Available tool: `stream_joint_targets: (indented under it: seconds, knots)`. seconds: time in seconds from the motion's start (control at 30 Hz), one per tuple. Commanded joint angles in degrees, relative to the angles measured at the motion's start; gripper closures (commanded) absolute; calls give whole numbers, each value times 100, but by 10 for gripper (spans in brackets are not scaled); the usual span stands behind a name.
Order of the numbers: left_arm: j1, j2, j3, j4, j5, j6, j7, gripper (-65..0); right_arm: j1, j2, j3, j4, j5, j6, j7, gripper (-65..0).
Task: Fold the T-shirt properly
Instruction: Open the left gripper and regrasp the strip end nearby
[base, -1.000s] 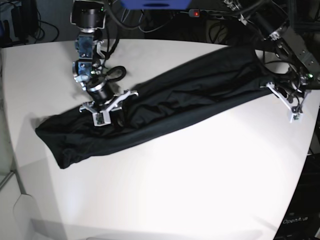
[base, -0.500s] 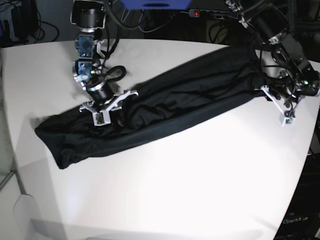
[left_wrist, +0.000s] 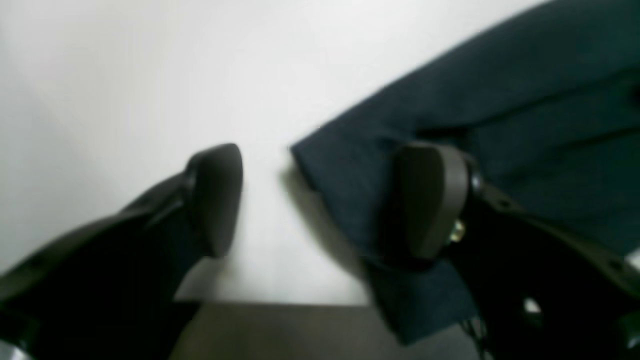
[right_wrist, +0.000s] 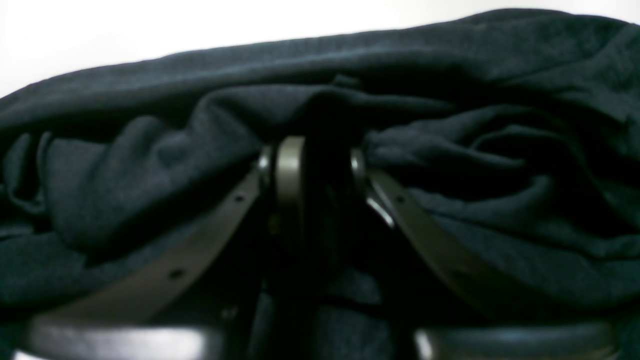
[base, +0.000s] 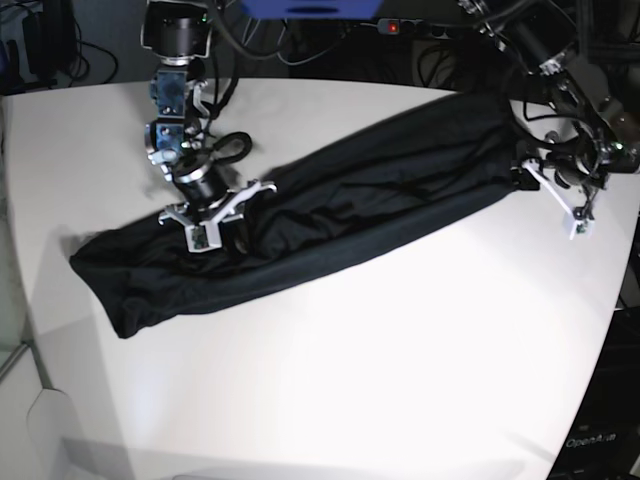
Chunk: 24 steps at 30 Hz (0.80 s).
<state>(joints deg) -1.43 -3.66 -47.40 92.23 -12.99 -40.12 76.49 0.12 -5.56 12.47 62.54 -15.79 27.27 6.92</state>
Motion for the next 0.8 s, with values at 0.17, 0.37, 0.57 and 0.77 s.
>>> stream_joint_targets:
  seconds: [0.17,0.37,0.57,0.77]
  knots:
    - [174,-87,-680,-40,-903,12,-40,-473,-227,51,67,-210,-597,-173,-1496,-132]
    - [209,-51,-1067,-269,-938,12,136,-473,-227,42,67,-210,-597,-173,-1496,-132]
    - [218,-34,-1357,-277,-947,12,351,-473,-227,42,67,-210,-588,-173,-1505,-132]
    - [271,-25,-1357,-321,-947,12,351,-472,-227,42,67,-219,-588,-173,-1505,-132]
